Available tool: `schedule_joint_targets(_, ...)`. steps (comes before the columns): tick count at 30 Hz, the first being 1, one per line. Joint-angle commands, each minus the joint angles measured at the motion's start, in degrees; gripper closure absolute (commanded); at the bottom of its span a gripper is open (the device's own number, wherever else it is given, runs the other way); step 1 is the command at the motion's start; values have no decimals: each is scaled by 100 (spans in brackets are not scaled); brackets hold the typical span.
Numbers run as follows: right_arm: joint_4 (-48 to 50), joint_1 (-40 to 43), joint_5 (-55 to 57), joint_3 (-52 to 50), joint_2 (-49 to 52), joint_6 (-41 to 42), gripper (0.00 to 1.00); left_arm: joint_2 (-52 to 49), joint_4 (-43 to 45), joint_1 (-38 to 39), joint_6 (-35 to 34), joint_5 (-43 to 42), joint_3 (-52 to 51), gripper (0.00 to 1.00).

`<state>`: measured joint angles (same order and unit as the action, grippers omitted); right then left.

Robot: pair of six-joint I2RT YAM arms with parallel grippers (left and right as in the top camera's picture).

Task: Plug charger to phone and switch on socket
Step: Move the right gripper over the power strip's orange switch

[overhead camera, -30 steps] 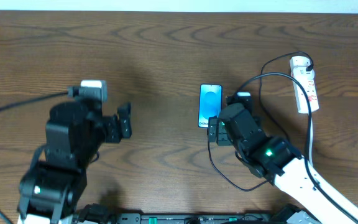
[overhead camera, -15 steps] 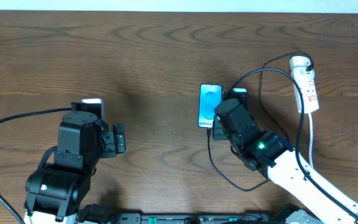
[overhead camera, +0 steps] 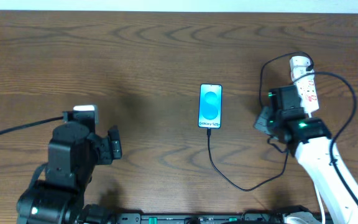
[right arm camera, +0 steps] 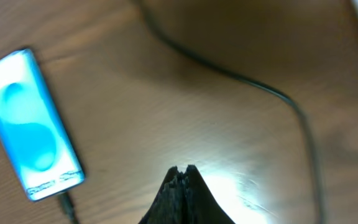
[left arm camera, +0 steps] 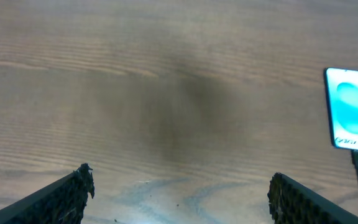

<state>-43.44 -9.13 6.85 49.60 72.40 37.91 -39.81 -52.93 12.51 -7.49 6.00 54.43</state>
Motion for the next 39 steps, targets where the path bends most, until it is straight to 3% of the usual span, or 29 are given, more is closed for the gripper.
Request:
schedule_joint_targets(1, -376, 649, -210, 411, 26, 83, 99, 363, -22, -160, -24, 70, -2, 8)
schedule_joint_targets(7, -979, 1609, -208, 1145, 55, 81, 99, 1102, -20, -704, -26, 70, -2, 8)
schedule_joint_targets(14, -1427, 2149, -164, 2002, 533, -4, 99, 1891, -22, -732, -24, 70, -2, 8)
schedule_joint_targets(29, -2326, 2994, -426, 4752, 3427, -415, 99, 2393, -269, -732, -26, 70, -2, 8)
schedule_joint_targets(39, -2057, 3047, -922, 5390, 4553, -404, 99, 2492, -1338, -732, -26, 70, -2, 8)
